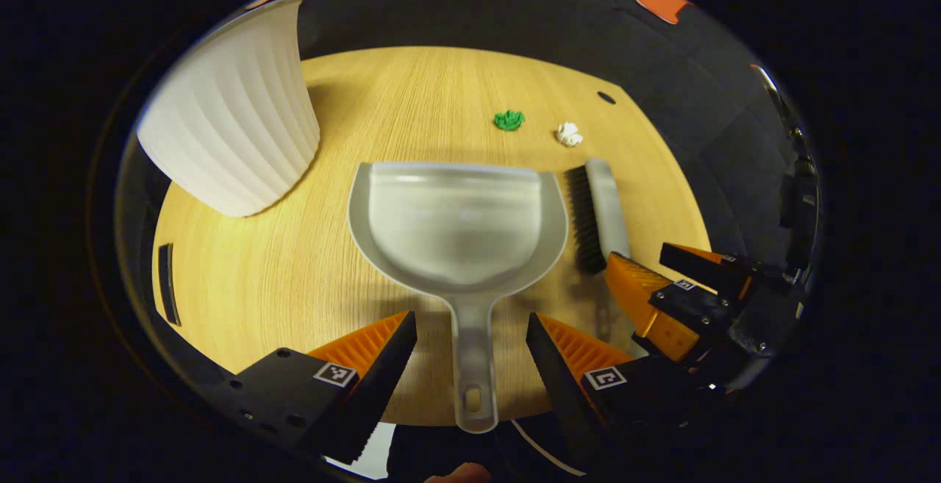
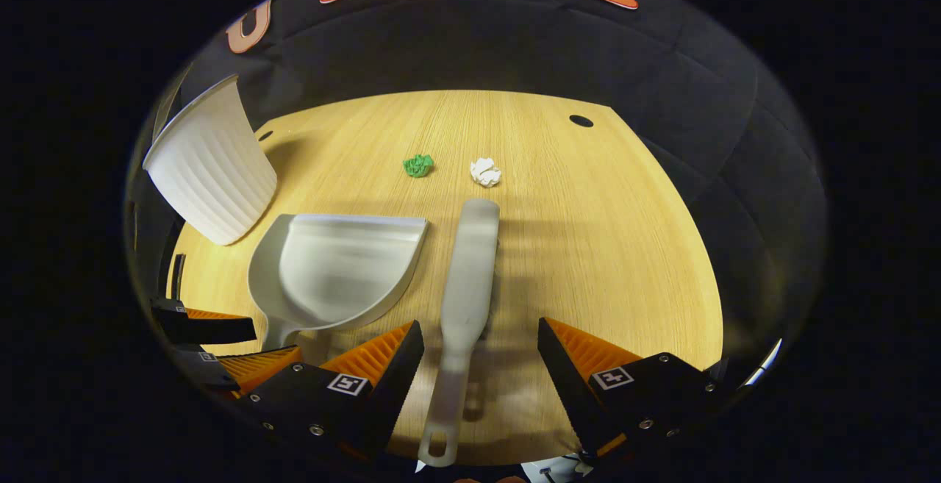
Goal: Pick up the small broom and dustpan from the desktop, sweep the trash into the dustpan with the broom, and then empty the trash into the garbage bin.
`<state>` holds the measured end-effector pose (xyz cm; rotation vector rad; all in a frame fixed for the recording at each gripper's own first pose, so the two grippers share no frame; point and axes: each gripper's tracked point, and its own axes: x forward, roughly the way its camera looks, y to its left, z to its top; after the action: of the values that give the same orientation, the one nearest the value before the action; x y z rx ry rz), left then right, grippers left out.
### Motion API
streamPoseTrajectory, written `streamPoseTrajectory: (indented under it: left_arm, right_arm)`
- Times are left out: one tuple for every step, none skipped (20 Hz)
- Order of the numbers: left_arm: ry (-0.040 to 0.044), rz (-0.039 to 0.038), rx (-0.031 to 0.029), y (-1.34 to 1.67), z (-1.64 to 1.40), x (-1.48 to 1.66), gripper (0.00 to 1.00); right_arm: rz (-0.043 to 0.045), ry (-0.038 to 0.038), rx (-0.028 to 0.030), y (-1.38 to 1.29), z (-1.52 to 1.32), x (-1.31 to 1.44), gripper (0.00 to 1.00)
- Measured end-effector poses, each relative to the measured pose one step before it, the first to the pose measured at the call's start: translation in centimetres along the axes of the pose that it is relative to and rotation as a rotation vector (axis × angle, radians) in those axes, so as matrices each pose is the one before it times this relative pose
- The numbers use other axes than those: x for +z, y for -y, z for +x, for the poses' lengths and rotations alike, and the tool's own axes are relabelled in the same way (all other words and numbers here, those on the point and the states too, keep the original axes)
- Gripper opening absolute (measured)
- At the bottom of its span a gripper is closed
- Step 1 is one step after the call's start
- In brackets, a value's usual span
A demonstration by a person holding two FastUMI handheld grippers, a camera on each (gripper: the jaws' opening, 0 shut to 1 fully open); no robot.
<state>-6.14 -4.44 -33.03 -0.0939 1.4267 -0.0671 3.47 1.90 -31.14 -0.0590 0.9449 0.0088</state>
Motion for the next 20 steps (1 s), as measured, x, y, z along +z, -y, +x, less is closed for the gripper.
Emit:
streamPoseTrajectory:
  left_arm:
    - [-0.03086,-0.00397,0.01074,0.012,-0.016,0.548,0.96]
    - [-0.03263,-0.00982,0.00616,-0.285,0.719,-0.608,0.96]
    - [-0.03334,-0.01266,0.00766,-0.082,0.197,0.173,0.96]
    - [-0.04193,-0.01516,0.01095,-0.374,0.296,-0.159,0.96]
    - [-0.02584,-0.0162,0.00415,-0.303,0.099,0.086,0.96]
    - [-0.01686,-0.01469,-0.00262,-0.203,-0.171,-0.14,0.97]
    - [-0.0029,0.00177,0.00682,-0.37,-0.059,0.597,0.96]
    - [-0.0025,0.01017,0.01119,-0.132,0.4,0.459,0.96]
    - [-0.0203,0.02057,0.00219,0.168,0.424,0.121,0.95]
    - [-0.01547,0.00681,0.00589,0.19,0.565,0.005,0.94]
    - [-0.00425,0.00527,-0.00117,0.457,0.273,-0.057,0.88]
    - [-0.01171,0.00381,0.00729,0.264,0.322,-0.058,0.85]
    - [-0.00944,0.00851,0.00799,0.144,0.331,-0.033,0.66]
    - [-0.0167,0.01382,0.02336,-0.389,0.122,-0.21,0.6]
    - [0.00249,0.02051,0.00724,-0.012,-0.69,0.478,0.45]
    - [0.00347,0.01898,0.00562,0.063,0.451,0.123,0.41]
    - [0.00036,0.02962,0.00087,-0.173,-0.071,0.258,0.38]
    - [0.01173,0.02829,-0.00211,-0.588,-0.277,0.115,0.36]
    - [0.01813,0.0357,-0.0027,-0.334,-0.062,0.616,0.35]
    - [0.01932,0.04453,-0.00259,-0.445,-0.091,0.908,0.34]
  right_arm:
    - [-0.00077,-0.03446,0.0024,-0.087,0.446,-0.367,0.95]
    - [0.00423,-0.0235,0.01018,-0.325,0.307,0.014,0.95]
    - [-0.00481,-0.01303,-0.00758,0.033,0.706,0.132,0.95]
    - [-0.0133,-0.01342,-0.00907,0.084,0.365,0.113,0.94]
    - [-0.00966,-0.01024,-0.01008,0.029,0.301,0.105,0.94]
    - [-0.0025,-0.01129,-0.00076,-0.086,0.366,0.174,0.94]
    - [-0.00072,-0.01151,-0.00567,0.072,0.574,-0.026,0.94]
    - [-0.00229,-0.01106,-0.00739,0.153,0.373,0.041,0.94]
    - [0.0008,-0.00825,-0.00165,-0.004,0.326,0.063,0.94]
    - [-0.00076,-0.01064,-0.00292,0.072,0.303,-0.004,0.9]
    - [-0.00427,-0.01104,0.00142,-0.091,0.296,-0.114,0.88]
    - [-0.00428,-0.00683,-0.00067,0.08,0.114,-0.038,0.81]
    - [-0.0033,-0.00644,0.00135,0.014,0.291,-0.156,0.78]
    - [0.0009,-0.00419,0.0023,-0.154,0.105,0.046,0.69]
    - [-0.00496,-0.00472,0.00692,-0.044,0.258,-0.058,0.65]
    - [-0.00041,-0.00369,0.00596,0.102,0.123,0.16,0.41]
    - [0.00535,-0.00666,0.03106,-0.257,0.025,0.085,0.45]
    - [0.01557,-0.01006,0.02359,0.064,-0.203,0.061,0.42]
    - [0.02009,-0.00703,0.02974,0.184,-0.146,0.268,0.31]
    - [0.01443,0.00348,0.02054,0.526,-0.194,0.554,0.37]
